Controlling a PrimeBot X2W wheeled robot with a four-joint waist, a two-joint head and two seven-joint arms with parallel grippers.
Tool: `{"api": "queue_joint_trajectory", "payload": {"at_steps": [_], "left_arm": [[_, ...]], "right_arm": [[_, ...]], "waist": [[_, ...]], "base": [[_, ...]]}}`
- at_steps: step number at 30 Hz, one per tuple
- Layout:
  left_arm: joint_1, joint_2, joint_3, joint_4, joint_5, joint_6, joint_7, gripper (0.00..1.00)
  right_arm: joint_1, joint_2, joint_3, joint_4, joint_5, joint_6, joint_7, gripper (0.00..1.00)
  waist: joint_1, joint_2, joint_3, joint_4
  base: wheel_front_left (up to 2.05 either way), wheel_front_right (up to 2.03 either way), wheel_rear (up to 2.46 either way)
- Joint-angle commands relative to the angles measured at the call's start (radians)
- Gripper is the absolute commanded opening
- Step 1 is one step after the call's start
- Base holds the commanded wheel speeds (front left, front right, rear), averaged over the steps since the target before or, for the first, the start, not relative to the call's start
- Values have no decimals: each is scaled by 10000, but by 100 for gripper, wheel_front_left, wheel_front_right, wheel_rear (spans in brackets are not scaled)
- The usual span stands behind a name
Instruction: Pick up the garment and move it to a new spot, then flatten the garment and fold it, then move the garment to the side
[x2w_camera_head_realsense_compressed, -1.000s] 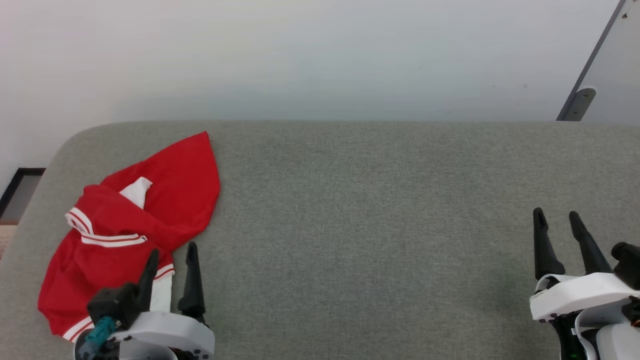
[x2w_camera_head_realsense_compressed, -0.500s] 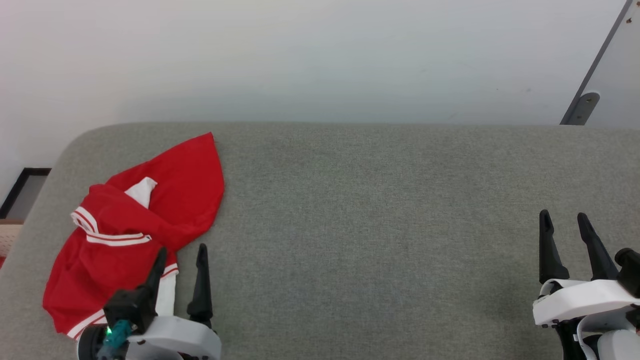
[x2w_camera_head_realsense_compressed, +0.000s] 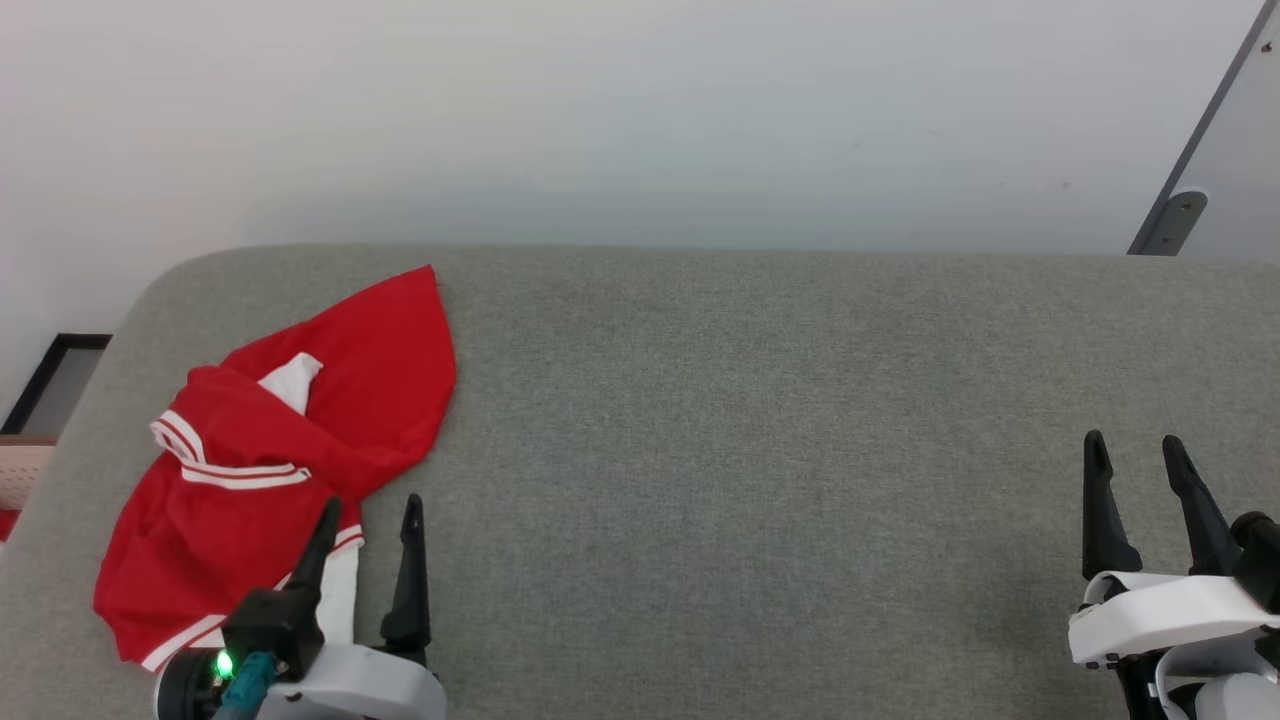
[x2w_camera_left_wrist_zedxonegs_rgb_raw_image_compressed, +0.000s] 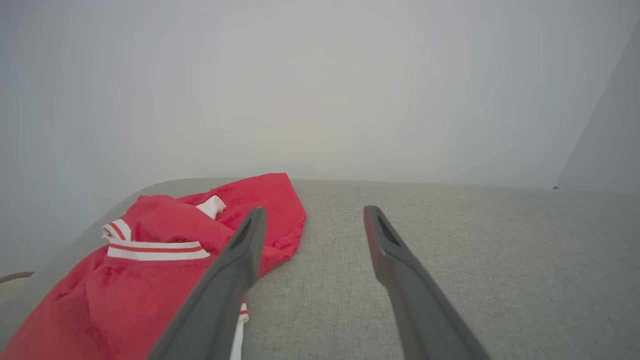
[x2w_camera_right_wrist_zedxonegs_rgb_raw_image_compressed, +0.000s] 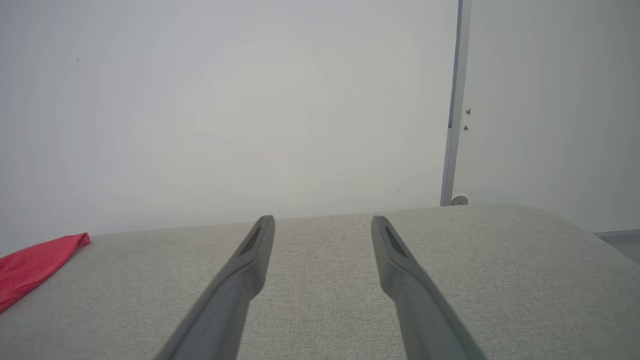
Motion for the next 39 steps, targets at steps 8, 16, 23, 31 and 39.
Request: {"api": "queue_joint_trajectory", "payload": {"at_steps": [8,16,23,31,39], "left_arm": [[54,-82,131,-14,606,-187,-160,100],[-15,-150,110,85,630,-304,-158,100],[-43,-231,202,-30,473,-340,-158,100],[357,-319,1,-90,345,-160,-158,100],[773,-333,-39,-271,100,161,-158,100]], "right_arm": [[150,5,-113,-56,-474,-10,-185,100],[178,36,-207,-83,-383,-10,-184,100],[255,61,-180,-181,-263,-10,-184,100],[295,159,187,-22,-217,-10,-184,100],[197,241,981,200,-298,-10,-184,100]], "waist": [[0,0,7,92],[0,0,16,338],[0,0,175,1120],[0,0,97,2748],[0,0,-79,4325]], "base": [[0,0,0],[0,0,0],[0,0,0],[0,0,0],[0,0,0]]}}
